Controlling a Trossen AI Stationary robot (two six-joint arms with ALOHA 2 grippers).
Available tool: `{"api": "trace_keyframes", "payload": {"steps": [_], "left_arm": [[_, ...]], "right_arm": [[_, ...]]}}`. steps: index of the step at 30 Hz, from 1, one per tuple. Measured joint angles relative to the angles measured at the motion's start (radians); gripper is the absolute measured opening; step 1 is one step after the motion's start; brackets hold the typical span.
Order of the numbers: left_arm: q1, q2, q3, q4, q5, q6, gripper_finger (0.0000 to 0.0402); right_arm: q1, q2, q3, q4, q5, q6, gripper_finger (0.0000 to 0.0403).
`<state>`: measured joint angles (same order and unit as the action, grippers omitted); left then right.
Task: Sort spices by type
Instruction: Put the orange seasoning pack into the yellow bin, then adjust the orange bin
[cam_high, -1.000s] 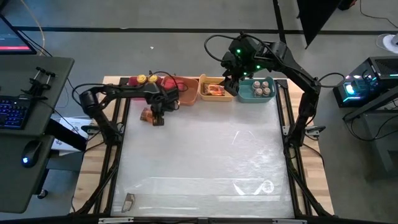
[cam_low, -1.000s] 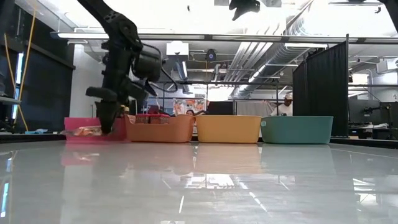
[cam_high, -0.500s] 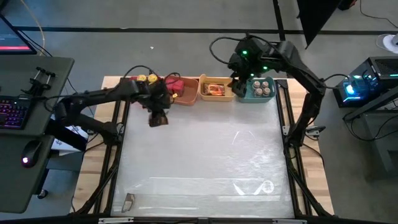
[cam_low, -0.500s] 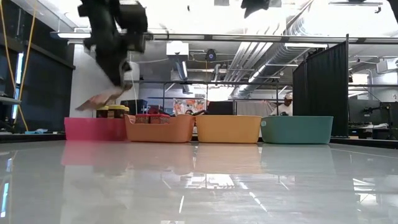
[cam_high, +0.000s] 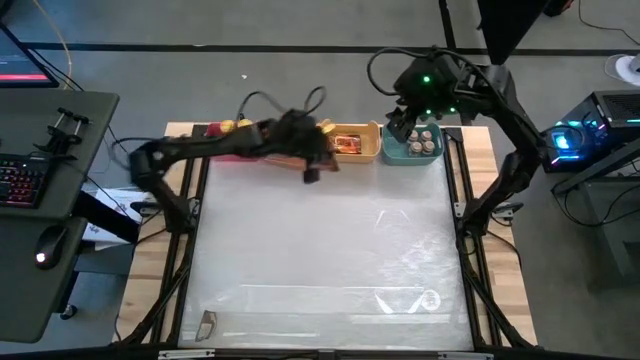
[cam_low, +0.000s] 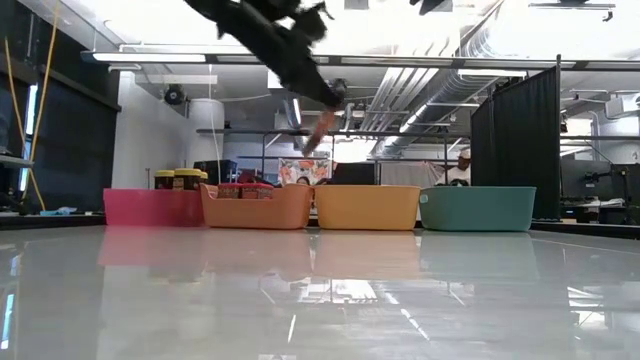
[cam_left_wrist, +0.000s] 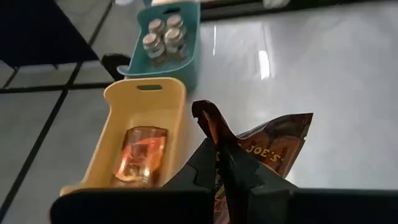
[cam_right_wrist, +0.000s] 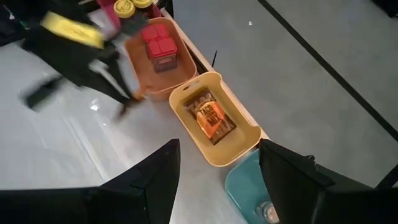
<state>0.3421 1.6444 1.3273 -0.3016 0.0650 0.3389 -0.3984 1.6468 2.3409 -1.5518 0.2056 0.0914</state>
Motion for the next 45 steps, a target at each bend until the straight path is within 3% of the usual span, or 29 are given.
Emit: {"api": "trace_keyframes", "payload": {"steps": [11,17,27,37,41,45], "left_arm": [[0.073,0.506,0.639,-0.284,-0.059,0.145,0.0000],[0.102,0.678,0.856,-0.441,-0.141,0.168,0.0000],[0.112,0.769,0.886,-0.462,-0.310,0.153,0.0024],[0.108,0.765,0.886,-0.410,-0.313,0.158,0.0135],[0.100,0.763,0.898,-0.476,-0.365,0.201,0.0165],[0.093,0.737,0.985,-0.626,-0.395,0.185,0.0167]], "right_arm": [[0.012,-0.003,0.000,-0.001,0.002,0.028,0.0212],[0.035,-0.003,0.000,-0.002,0.002,0.032,0.0212],[0.078,-0.003,0.000,-0.008,0.001,0.032,0.0212],[0.080,-0.003,0.000,-0.008,0.001,0.042,0.0212],[0.080,-0.003,0.000,-0.010,0.001,0.041,0.0212],[0.080,-0.003,0.000,-0.008,0.003,0.027,0.0212]]}}
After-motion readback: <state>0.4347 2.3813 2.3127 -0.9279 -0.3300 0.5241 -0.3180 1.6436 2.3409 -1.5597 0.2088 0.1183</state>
